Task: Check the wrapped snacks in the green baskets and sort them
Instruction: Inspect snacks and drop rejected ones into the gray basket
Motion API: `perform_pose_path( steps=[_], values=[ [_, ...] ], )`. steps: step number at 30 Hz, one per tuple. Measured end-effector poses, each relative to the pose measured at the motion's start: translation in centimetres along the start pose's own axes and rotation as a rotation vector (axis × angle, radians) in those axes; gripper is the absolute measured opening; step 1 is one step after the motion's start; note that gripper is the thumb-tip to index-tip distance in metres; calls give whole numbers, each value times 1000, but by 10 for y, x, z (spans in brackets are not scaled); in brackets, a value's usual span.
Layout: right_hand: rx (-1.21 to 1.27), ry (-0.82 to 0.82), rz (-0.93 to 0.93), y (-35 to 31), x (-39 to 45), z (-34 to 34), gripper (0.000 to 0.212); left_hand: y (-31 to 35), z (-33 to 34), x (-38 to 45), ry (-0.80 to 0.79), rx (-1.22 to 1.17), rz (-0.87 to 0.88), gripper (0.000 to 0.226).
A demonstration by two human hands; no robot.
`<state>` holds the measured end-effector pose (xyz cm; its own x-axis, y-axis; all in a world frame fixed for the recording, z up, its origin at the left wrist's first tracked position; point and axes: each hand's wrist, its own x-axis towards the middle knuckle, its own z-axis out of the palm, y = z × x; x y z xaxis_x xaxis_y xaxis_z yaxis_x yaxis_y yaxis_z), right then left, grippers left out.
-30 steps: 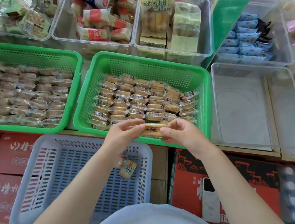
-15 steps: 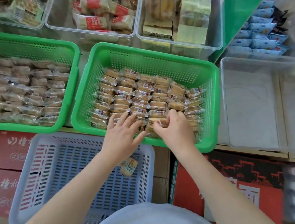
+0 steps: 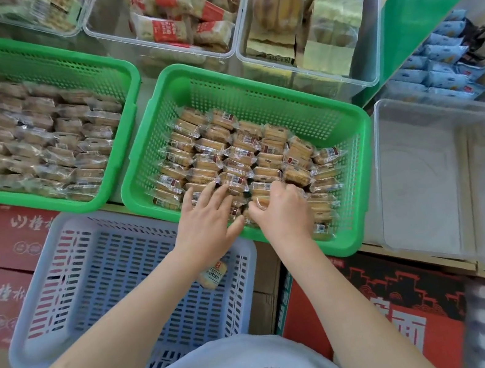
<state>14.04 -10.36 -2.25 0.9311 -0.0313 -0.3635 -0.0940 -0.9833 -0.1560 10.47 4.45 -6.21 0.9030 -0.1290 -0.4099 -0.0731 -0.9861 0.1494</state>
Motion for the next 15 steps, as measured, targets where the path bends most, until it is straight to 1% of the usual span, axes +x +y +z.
perform_pose_path(
  steps=[5,8,10,12,14,15],
  values=[
    [3,-96,-24,-3,12,14,47,-2,2,-2,43,-43,10,71],
    [-12,-132,-68,4,15,14,41,-4,6,-3,127,-68,46,69],
    [27,-149,-74,13,17,9,35,-2,7,-1,154,-64,116,66],
    [148,-105,-73,22,21,3,25,3,4,3,98,-67,168,72],
    [266,-4,-64,29,26,0,15,9,0,9,22,-45,173,80],
    [294,21,-70,31,29,0,13,11,-2,11,-4,-31,168,83]
  ],
)
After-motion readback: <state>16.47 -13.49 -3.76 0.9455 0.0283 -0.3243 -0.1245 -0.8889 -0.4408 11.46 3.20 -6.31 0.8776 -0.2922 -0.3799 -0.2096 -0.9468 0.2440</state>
